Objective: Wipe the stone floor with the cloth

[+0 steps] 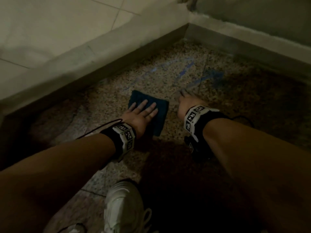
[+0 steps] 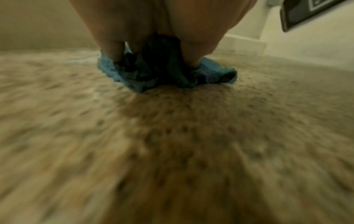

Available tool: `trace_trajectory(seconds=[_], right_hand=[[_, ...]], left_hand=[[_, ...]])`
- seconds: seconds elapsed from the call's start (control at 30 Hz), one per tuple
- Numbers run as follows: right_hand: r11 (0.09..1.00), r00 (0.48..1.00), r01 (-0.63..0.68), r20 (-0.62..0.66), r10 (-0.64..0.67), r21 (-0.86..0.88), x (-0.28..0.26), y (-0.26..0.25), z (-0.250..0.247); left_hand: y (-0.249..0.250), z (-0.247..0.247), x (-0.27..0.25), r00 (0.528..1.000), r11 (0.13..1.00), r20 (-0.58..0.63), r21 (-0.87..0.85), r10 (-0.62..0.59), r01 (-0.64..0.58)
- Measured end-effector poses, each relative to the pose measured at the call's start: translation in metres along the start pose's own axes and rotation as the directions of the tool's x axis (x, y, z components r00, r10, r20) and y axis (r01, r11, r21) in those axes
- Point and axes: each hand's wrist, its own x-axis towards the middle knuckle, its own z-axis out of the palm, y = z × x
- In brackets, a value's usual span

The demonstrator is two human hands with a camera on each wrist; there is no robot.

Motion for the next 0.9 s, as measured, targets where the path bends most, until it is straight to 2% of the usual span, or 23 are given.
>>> trace_trajectory(seconds=[0.13, 0.2, 0.27, 0.4, 0.6, 0.73, 0.9], right_hand=[[0.999, 0.999, -0.051, 0.005, 0.052, -0.014, 0.003, -0.02, 0.006], [0.995, 0.995, -0.078, 0.063, 0.082, -0.057, 0.005, -0.024, 0.003], [0.994, 0.995, -0.075, 0.065, 0.081, -0.081, 0.006, -0.023, 0.0], [0.997, 0.995, -0.078, 0.066, 0.08, -0.024, 0.001, -0.021, -0.001], [0.998, 0.998, -0.059, 0.024, 0.06, -0.025, 0.011, -0.019, 0.01], [0.996, 0.996, -0.079, 0.023, 0.08, -0.049, 0.012, -0.021, 0.011], [0.989, 0.995, -0.082, 0.046, 0.088, -0.12, 0.014, -0.024, 0.004]], left_hand=[[-0.009, -0.003, -0.002, 1.0, 1.0, 0.009, 0.01, 0.029, -0.029], [-0.014, -0.008, 0.003, 0.999, 0.999, 0.01, 0.017, 0.039, -0.04], [-0.018, -0.016, 0.011, 1.0, 1.0, 0.005, 0.001, 0.014, -0.014], [-0.028, -0.047, 0.04, 0.997, 0.998, -0.06, -0.044, -0.05, 0.047], [-0.038, -0.083, 0.072, 0.992, 0.995, -0.102, -0.077, -0.075, 0.067], [-0.037, -0.072, 0.062, 0.992, 0.991, -0.106, -0.124, -0.071, 0.058], [-0.054, -0.03, 0.028, 0.994, 0.982, -0.079, -0.18, -0.073, 0.057]])
